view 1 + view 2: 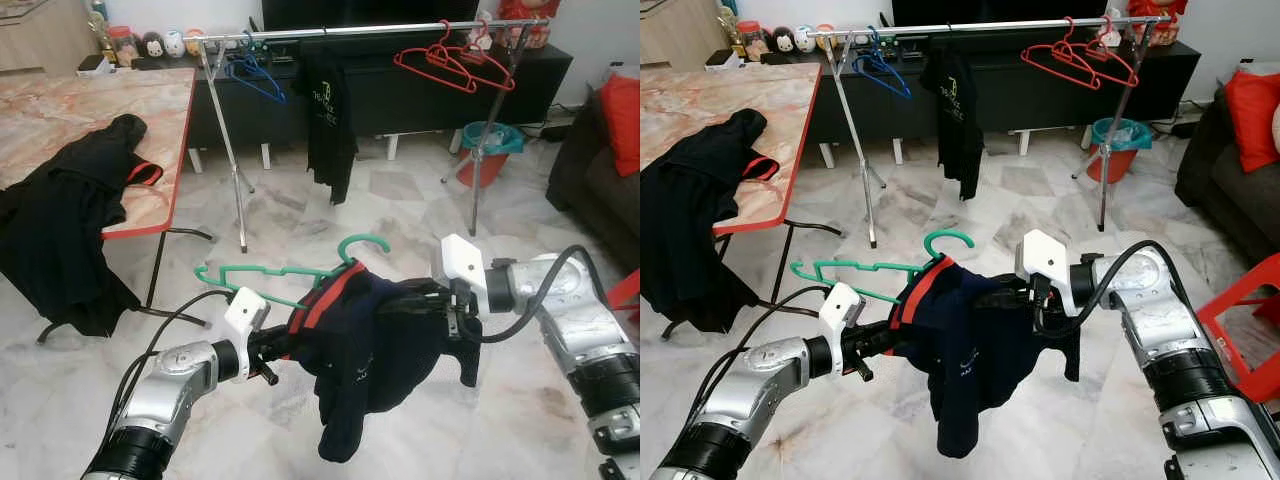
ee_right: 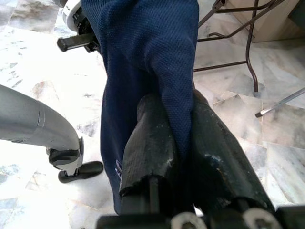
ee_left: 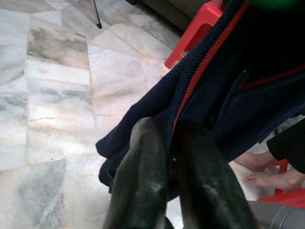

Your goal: Hang hanger

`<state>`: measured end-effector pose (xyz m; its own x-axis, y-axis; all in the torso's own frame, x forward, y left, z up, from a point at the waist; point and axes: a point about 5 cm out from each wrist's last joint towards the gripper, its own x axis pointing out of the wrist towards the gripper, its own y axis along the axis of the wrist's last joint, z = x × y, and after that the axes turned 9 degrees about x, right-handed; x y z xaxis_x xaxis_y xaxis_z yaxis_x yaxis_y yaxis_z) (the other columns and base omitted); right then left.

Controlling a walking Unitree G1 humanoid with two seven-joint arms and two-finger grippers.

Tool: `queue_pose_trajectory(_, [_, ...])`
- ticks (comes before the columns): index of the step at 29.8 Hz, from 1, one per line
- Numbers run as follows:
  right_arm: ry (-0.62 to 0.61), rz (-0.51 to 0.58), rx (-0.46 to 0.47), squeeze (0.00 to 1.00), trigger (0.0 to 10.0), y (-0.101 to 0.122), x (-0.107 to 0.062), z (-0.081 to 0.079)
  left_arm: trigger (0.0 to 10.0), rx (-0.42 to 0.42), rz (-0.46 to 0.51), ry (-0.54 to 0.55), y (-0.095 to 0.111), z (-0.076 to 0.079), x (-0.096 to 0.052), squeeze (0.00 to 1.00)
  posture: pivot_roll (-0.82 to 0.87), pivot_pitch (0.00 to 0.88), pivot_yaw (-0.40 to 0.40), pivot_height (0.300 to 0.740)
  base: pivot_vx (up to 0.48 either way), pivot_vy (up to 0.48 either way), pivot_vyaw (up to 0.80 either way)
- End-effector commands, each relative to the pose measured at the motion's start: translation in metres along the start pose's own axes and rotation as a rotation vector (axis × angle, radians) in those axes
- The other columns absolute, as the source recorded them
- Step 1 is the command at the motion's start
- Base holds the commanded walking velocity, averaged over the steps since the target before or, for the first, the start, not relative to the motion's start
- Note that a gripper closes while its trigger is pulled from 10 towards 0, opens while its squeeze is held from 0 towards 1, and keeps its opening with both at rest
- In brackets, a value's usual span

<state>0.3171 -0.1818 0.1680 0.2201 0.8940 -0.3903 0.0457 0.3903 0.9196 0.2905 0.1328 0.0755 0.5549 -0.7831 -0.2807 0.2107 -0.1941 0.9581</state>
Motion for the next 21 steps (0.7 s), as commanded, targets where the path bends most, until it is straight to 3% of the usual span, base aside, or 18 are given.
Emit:
queue_pose_trajectory(1, [0.015, 0.007, -0.023, 0.0, 10.0, 0.006, 0.002, -0.001, 0.0, 0.013, 0.018, 0.003, 0.004, -0.001, -0.002, 0.0, 0.01, 0.033, -0.003, 0.74, 0.0, 0.0, 0.0])
queue_pose_trajectory(11, [0.019, 0.006, -0.023, 0.0, 10.0, 0.004, 0.003, -0.002, 0.0, 0.006, 0.02, 0.003, 0.003, -0.001, -0.003, 0.0, 0.01, 0.033, -0.003, 0.74, 0.0, 0.0, 0.0])
queue_pose_trajectory(16, [0.075, 0.059, -0.013, 0.0, 10.0, 0.009, -0.001, -0.008, 0.0, 0.007, -0.08, 0.101, -0.015, -0.011, -0.008, 0.0, 0.02, 0.031, -0.003, 0.74, 0.0, 0.0, 0.0])
queue_pose_trajectory(21, [0.165, 0.027, 0.001, 0.0, 10.0, 0.002, -0.011, -0.019, 0.0, 0.016, -0.196, 0.249, -0.032, -0.024, -0.017, 0.0, 0.02, 0.03, -0.004, 0.74, 0.0, 0.0, 0.0])
